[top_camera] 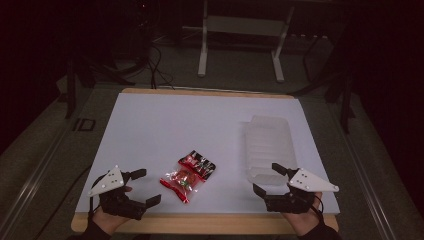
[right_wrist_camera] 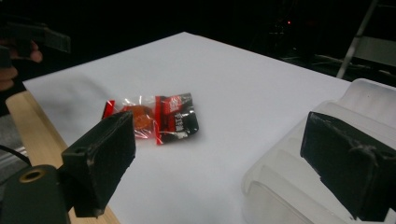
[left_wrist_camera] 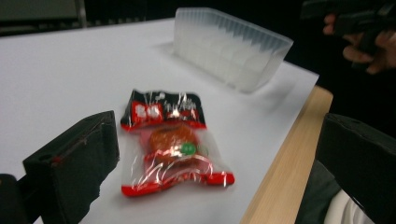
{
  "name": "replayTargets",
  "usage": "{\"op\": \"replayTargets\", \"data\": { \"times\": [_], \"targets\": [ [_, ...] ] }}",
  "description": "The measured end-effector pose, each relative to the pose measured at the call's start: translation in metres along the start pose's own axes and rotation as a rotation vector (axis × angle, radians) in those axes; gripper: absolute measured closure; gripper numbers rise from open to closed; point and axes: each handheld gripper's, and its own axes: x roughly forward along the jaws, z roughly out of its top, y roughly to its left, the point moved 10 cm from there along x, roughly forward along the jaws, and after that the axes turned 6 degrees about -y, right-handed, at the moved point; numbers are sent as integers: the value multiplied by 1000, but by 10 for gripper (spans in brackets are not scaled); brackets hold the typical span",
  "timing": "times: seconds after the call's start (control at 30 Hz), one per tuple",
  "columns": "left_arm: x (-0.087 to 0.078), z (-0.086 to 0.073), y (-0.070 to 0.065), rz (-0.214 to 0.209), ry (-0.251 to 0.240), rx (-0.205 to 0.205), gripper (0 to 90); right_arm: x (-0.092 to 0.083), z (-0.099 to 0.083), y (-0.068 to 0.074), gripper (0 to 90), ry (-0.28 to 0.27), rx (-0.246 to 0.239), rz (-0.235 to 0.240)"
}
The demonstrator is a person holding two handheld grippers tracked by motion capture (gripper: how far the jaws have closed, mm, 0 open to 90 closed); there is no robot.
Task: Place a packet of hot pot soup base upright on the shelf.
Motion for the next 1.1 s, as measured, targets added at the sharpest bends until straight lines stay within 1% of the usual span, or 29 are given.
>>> {"op": "replayTargets", "data": {
  "times": [0.03, 0.1, 0.13, 0.17, 0.27, 0.3, 0.33, 0.43, 0.5, 0.57, 0.6, 0.7, 0.73, 0.8, 0.83, 0.9, 1.1],
  "targets": [
    [0, -1, 0, -9, 15, -1, 0, 0, -1, 1, 103, 4, 0, 7],
    [1, -2, -1, -10, 27, -5, 0, 1, -1, 2, 103, 6, -4, 12],
    [1, -1, 0, -6, 24, -5, 0, 0, -1, 3, 104, 9, -5, 18],
    [1, 0, 2, 14, 17, -4, 0, 0, -1, 3, 104, 9, -7, 14],
    [1, 2, 2, 18, 7, -2, 0, -1, 2, 5, 120, -4, -13, 22],
    [1, 3, 1, 10, 6, -1, 0, -1, 2, 6, 120, -3, -16, 24],
    [1, 4, 0, 12, 6, -1, 0, -1, 2, 6, 120, -4, -17, 26],
    [3, 11, -4, 0, 4, 26, 0, -2, 3, 6, 120, -6, -20, 15],
    [5, 15, -6, -16, 1, 22, 0, -2, 4, 5, 120, -6, -23, 8],
    [8, 19, -9, -32, 11, 21, 0, -2, 3, 5, 120, -5, -22, 9],
    [9, 21, -9, -33, 12, 27, 0, -2, 3, 6, 120, -5, -24, 11],
    [13, 24, -11, -39, 39, 37, 0, -1, 1, 6, 120, -3, -18, 22],
    [14, 25, -11, -47, 49, 35, 0, 0, 1, 6, 120, -2, -13, 23],
    [16, 28, -9, -43, 59, 39, 0, 0, 1, 5, 120, -3, -5, 21],
    [16, 29, -8, -53, 66, 31, 0, 0, 1, 5, 120, -4, 0, 23],
    [19, 31, -6, -61, 72, 12, 0, 0, 1, 4, 120, -5, 1, 22],
    [30, 33, 1, -49, 110, 24, 0, 0, 1, 5, 120, -1, -13, 22]
  ]
}}
